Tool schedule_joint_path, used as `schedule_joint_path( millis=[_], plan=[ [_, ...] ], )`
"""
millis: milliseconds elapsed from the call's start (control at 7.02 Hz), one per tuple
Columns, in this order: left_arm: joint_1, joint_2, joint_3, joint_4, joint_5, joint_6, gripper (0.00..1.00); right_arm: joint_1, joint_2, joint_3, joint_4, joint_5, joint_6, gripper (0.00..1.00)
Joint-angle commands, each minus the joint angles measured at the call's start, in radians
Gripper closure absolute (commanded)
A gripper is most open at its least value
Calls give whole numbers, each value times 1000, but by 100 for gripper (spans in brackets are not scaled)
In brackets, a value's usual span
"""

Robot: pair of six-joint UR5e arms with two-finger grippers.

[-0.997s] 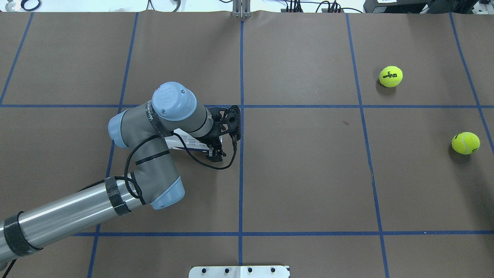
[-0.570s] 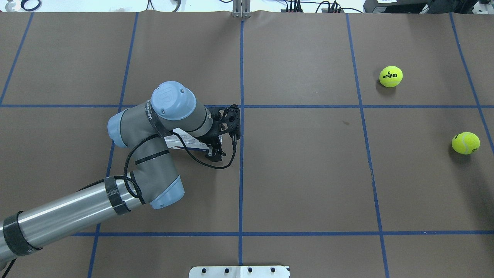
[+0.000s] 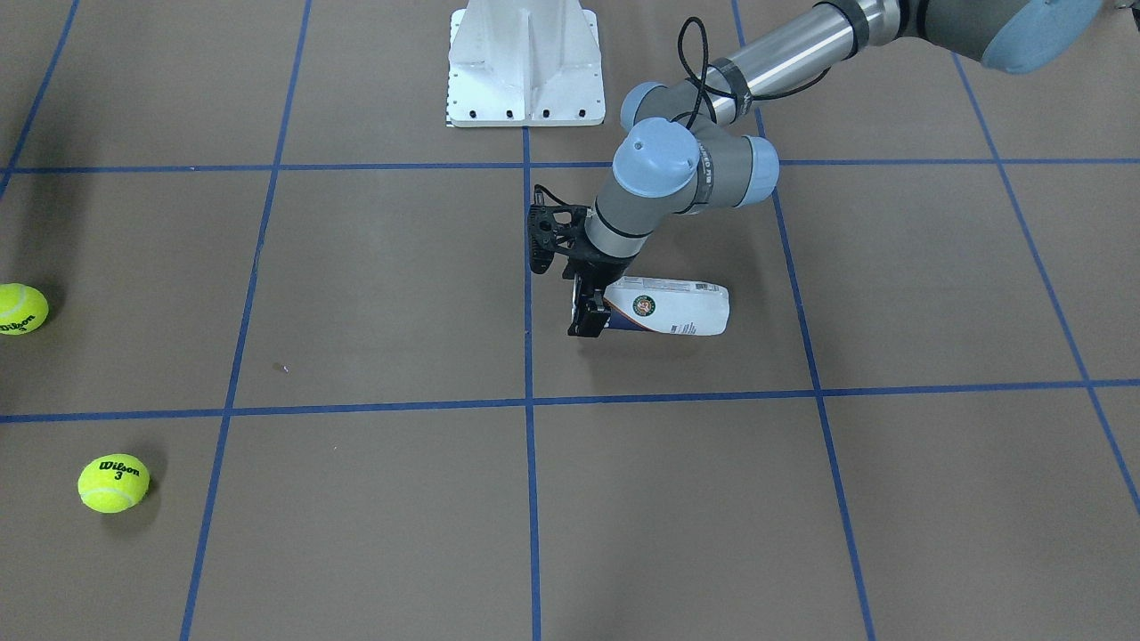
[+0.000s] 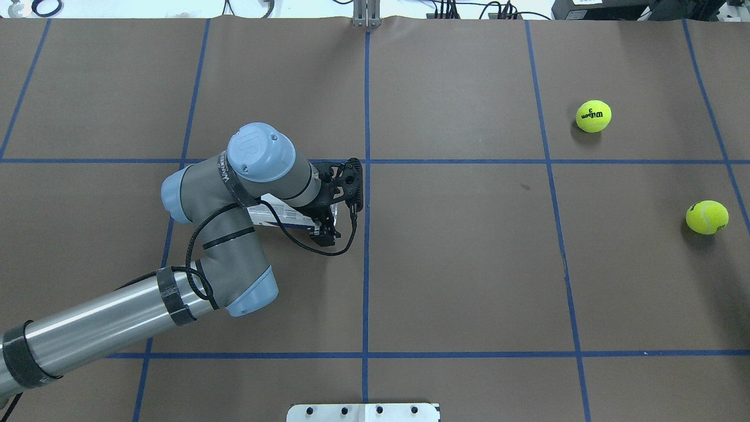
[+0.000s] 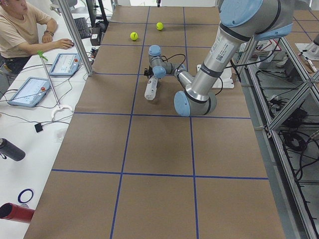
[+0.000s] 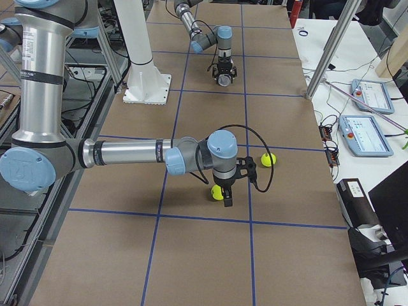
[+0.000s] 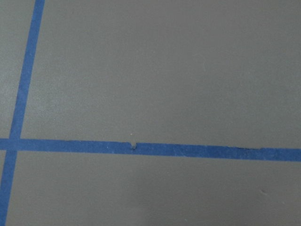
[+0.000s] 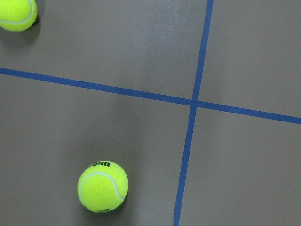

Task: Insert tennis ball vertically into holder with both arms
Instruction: 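Close the left gripper around the clear holder's body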

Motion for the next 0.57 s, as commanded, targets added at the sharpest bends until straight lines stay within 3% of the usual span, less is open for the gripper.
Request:
schedule_joint_path(
  millis=[0,427],
  plan=[
    [-1,2,0,0,0,0,3,0,-1,0,0,0,0,0],
    [-7,2,-2,1,0,2,26,1,-1,0,0,0,-2,0]
  ],
)
